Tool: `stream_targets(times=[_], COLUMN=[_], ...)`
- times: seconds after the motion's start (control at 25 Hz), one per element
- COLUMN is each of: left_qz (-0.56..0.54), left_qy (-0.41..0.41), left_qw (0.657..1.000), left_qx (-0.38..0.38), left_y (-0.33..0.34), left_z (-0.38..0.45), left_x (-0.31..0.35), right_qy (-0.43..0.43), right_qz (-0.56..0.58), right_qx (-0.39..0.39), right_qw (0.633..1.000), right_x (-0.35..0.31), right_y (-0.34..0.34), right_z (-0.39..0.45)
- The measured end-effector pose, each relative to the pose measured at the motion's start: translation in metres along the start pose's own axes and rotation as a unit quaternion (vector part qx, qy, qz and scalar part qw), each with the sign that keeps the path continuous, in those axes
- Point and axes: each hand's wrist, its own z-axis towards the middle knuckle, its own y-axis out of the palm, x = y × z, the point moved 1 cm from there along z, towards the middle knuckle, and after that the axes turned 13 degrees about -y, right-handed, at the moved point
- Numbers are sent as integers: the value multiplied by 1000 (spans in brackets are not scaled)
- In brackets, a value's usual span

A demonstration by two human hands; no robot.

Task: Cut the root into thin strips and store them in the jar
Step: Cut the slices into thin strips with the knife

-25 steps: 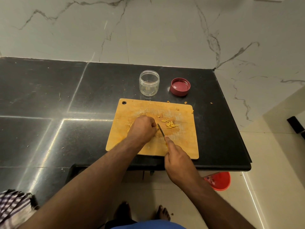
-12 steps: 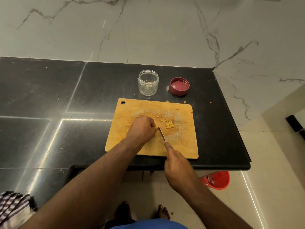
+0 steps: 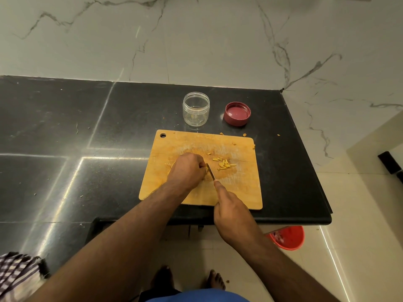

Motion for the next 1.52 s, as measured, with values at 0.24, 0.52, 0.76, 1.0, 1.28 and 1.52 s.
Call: stream_targets(times=[0.24, 0.52, 0.76, 1.0, 1.28, 1.52], left_qz=[-4, 6, 1, -1, -11, -11], left_qy=[3, 3, -4, -6, -5, -3], left_qw=[1000, 1000, 1000, 1000, 1000, 1000], left_qx=[1, 6, 1, -3, 2, 0], left_y=[0, -2, -3, -3, -3, -4], left_z=[0, -2, -4, -4, -6, -6], left_x=[1, 3, 2, 2, 3, 4], right_qy=[8, 4, -2, -6, -11, -12], right_qz=[-38, -33, -5, 5, -1, 0], right_qx=[-44, -46, 32, 24, 20, 13], right_qw=[998, 998, 999, 1000, 1000, 1000], right_x=[-3, -2, 9, 2, 1, -1], right_y=[0, 2, -6, -3, -2, -1], right_z=[8, -4, -10, -2, 4, 7])
